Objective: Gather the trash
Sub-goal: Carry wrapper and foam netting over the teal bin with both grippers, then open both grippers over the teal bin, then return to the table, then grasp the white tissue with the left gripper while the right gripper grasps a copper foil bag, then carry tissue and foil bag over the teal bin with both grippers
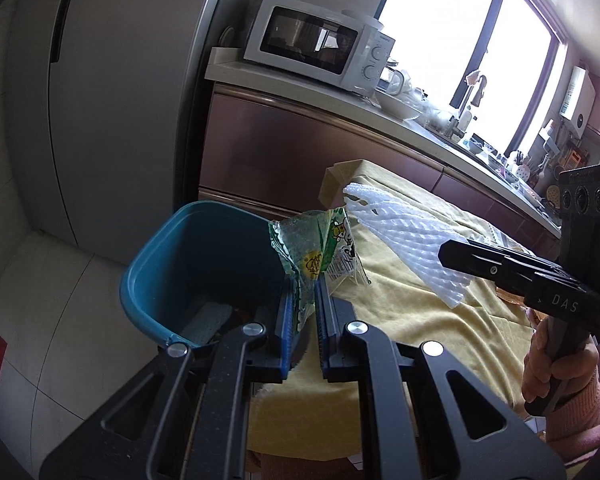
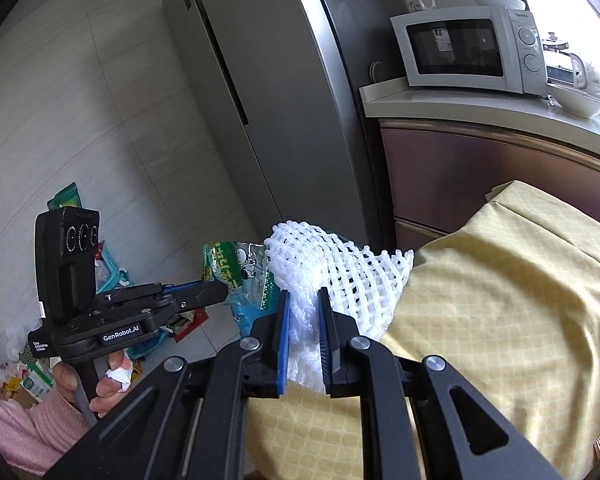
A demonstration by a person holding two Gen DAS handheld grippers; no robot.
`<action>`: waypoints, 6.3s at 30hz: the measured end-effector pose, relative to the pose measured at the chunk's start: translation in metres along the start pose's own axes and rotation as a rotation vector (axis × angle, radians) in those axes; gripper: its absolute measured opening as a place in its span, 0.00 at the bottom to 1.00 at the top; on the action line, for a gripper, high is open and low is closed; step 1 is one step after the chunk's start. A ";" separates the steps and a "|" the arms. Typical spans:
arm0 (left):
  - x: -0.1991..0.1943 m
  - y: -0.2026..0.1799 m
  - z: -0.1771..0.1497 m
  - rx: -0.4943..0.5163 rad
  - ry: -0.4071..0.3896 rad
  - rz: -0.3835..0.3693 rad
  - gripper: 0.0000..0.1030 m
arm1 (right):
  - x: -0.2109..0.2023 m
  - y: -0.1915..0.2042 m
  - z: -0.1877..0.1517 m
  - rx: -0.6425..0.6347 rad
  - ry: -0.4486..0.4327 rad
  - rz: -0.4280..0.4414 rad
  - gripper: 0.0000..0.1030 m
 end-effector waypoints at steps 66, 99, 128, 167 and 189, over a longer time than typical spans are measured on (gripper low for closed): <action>0.077 0.024 -0.013 -0.087 0.074 0.072 0.45 | 0.055 -0.016 0.007 0.083 0.099 -0.006 0.35; 0.144 -0.275 -0.026 0.384 0.188 -0.353 0.49 | -0.207 -0.203 -0.110 0.483 -0.202 -0.538 0.45; 0.269 -0.359 -0.016 0.421 0.395 -0.340 0.15 | -0.200 -0.207 -0.116 0.453 -0.192 -0.460 0.13; 0.088 -0.184 0.023 0.226 0.107 -0.235 0.13 | -0.165 -0.140 -0.078 0.395 -0.253 -0.225 0.03; 0.038 -0.121 0.019 0.152 0.058 -0.097 0.13 | -0.106 -0.108 -0.050 0.341 -0.182 -0.090 0.03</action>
Point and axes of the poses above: each gripper's, at about its wrist camera, not at the fingertips, and x roughly the way its jaws point, y to its left, z to its top, the point moved 1 cm from there along x, roughly the way its jaws point, and after that the axes turned 3 degrees about -y, right-handed, at the moved point
